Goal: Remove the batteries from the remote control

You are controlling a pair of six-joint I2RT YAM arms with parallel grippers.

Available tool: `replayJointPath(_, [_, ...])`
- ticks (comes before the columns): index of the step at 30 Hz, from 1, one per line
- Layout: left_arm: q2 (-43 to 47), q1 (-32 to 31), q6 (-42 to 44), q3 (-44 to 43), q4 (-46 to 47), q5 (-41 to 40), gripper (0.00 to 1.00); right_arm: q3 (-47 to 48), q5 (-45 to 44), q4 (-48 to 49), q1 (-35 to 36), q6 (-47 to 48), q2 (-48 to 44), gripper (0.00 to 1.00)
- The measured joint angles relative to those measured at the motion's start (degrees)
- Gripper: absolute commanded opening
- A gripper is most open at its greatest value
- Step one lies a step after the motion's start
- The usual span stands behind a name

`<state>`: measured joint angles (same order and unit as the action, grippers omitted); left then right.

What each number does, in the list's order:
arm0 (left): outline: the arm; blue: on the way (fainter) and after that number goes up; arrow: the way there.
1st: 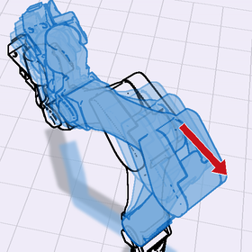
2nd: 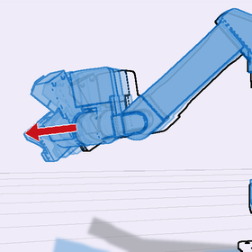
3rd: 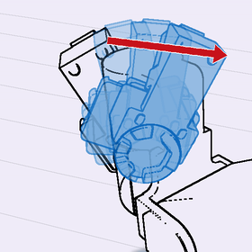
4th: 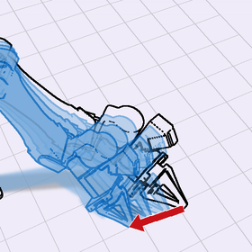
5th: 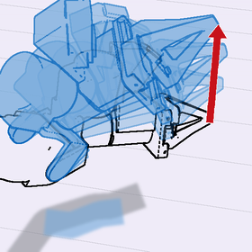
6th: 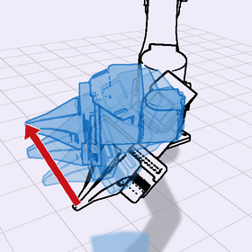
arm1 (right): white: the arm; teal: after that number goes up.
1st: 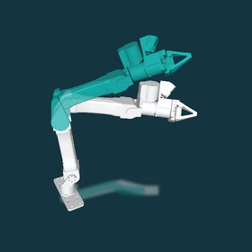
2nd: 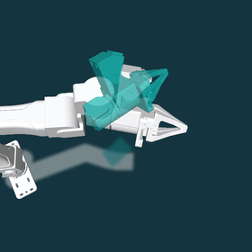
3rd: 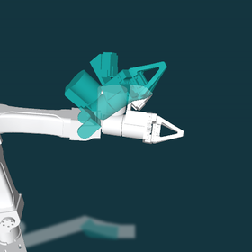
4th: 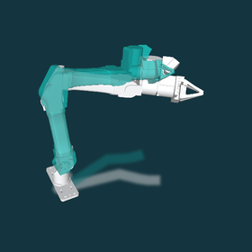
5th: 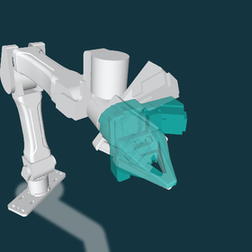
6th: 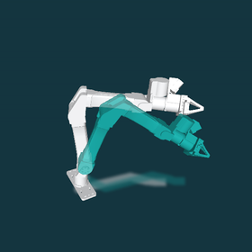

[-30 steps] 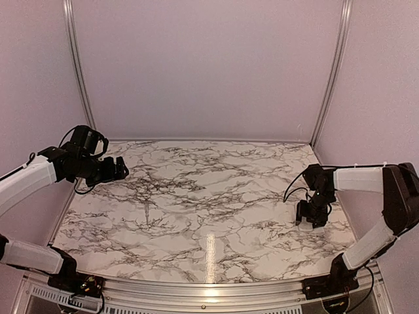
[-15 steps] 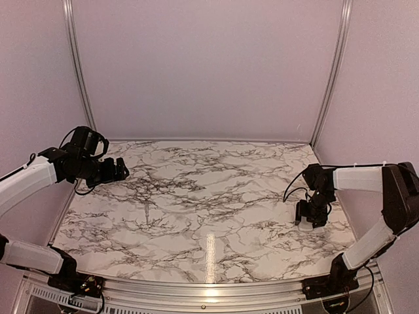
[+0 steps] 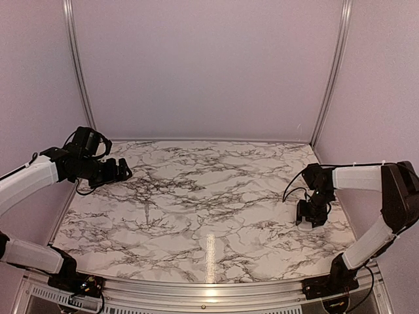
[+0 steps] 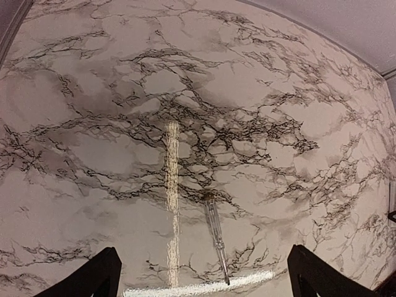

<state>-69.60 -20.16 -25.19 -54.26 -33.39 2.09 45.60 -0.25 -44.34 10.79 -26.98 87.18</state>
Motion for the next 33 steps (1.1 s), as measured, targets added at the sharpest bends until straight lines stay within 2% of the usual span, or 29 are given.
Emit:
replayJointPath(7, [-0.6, 0.0, 0.2, -0.2, 1.0, 4.4, 0.99, 1.0, -0.2, -0.3, 1.9, 1.9, 0.8, 0.47])
replayJointPath(20, [-6.3, -0.1, 0.0, -0.3, 5.1, 18.2, 0.99, 10.2, 1.9, 2.8, 15.3, 8.5, 3.0, 0.47])
replayJointPath(26, [-8.0, -1.4, -0.5, -0.3, 6.2, 22.2, 0.97, 14.3, 3.0, 4.5, 22.0, 12.6, 4.2, 0.47])
replayJointPath(33, [-9.5, -3.8, -3.0, -0.3, 9.5, 26.7, 0.92, 18.2, 5.2, 6.6, 25.1, 15.4, 4.2, 0.47])
